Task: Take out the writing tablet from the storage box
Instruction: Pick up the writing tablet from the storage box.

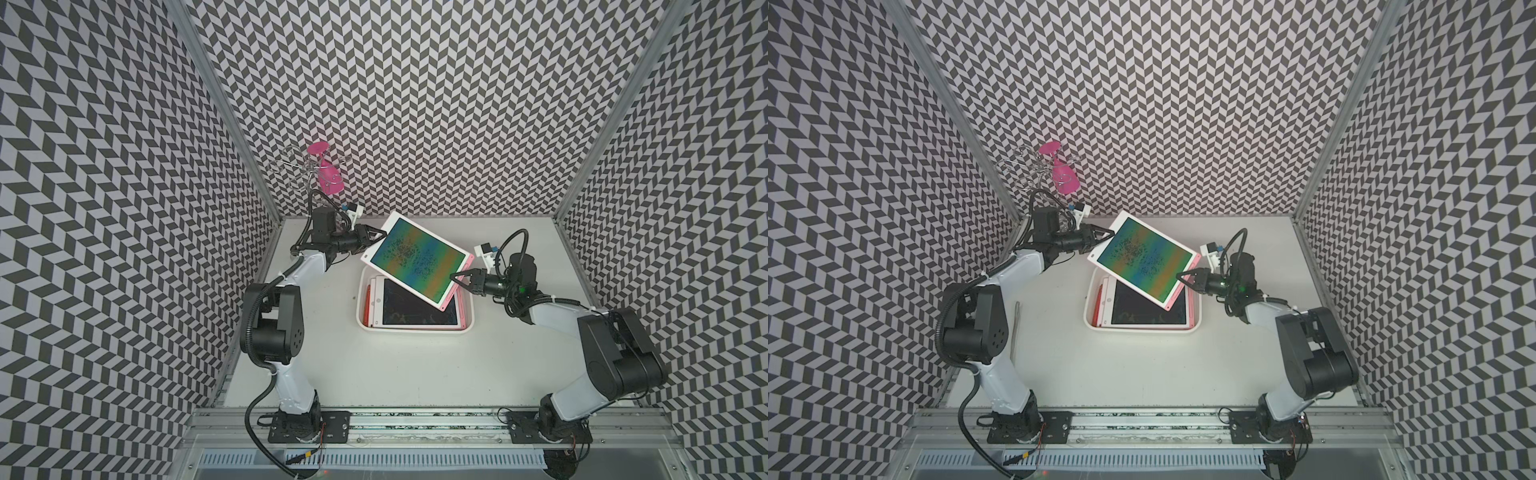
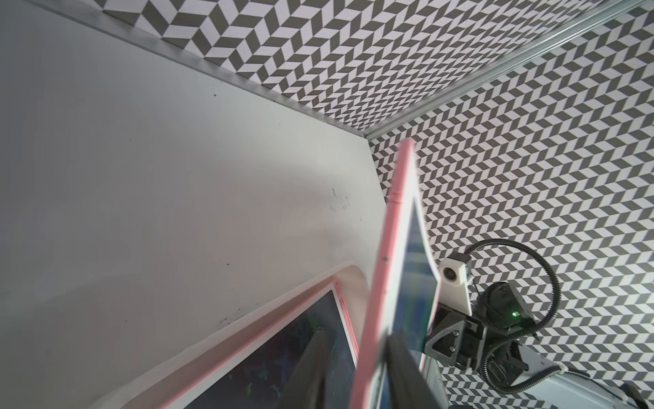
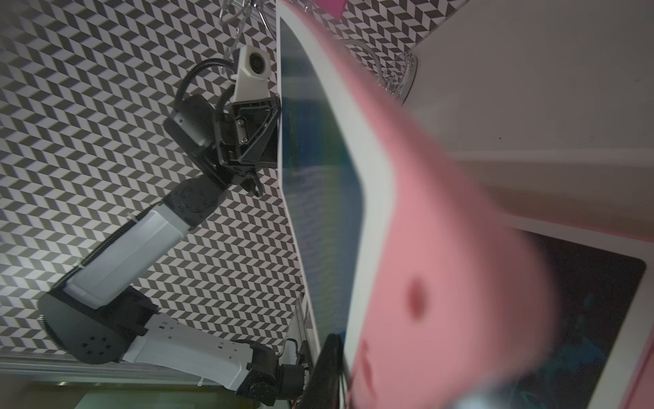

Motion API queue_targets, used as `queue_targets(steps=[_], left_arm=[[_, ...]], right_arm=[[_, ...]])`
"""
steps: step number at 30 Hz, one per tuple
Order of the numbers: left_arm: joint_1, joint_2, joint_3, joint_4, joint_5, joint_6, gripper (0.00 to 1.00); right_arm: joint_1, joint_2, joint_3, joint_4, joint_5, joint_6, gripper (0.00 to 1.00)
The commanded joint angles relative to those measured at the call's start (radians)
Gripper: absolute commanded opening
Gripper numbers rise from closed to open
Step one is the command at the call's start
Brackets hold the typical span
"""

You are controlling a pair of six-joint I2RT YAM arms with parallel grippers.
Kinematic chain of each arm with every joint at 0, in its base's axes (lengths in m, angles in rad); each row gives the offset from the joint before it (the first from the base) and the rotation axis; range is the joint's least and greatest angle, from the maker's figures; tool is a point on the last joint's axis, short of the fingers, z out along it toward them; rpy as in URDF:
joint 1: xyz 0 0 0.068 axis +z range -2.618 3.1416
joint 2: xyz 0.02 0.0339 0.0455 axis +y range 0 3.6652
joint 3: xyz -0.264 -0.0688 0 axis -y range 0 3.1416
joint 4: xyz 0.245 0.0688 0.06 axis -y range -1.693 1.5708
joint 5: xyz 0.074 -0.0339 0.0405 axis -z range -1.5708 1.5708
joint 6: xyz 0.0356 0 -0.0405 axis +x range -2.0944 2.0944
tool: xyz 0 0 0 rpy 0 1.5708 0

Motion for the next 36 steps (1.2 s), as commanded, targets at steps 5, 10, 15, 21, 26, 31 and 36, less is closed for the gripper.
queue_targets(steps=[5, 10, 15, 21, 26, 31, 36], left_arm=[[0.043, 0.025, 0.007, 0.032, 0.038, -0.045, 0.42], [0.077, 0.018, -0.019, 0.117, 0.060, -0.099, 0.48], [0.106, -0.021, -0.069, 0.175, 0.045, -0.143, 0.49], [0.094, -0.172, -0.255, 0.204, -0.075, -0.186, 0.53], [0.039, -0.368, -0.467, 0.315, -0.192, -0.277, 0.60], [-0.111, -0.485, -0.618, 0.473, -0.341, -0.383, 0.62], [-0.206, -0.488, -0.682, 0.608, -0.425, -0.453, 0.62]], right_arm=[[0.006, -0.034, 0.042, 0.090, -0.026, -0.022, 0.00], [0.003, -0.036, 0.057, 0.106, -0.042, 0.011, 0.00], [0.001, -0.051, 0.052, 0.177, -0.061, 0.072, 0.00], [0.000, -0.091, 0.037, 0.193, -0.005, 0.118, 0.00], [0.000, -0.118, -0.024, 0.312, 0.089, 0.261, 0.00], [0.001, -0.130, -0.116, 0.425, 0.196, 0.405, 0.00], [0.003, -0.145, -0.175, 0.454, 0.265, 0.443, 0.00]])
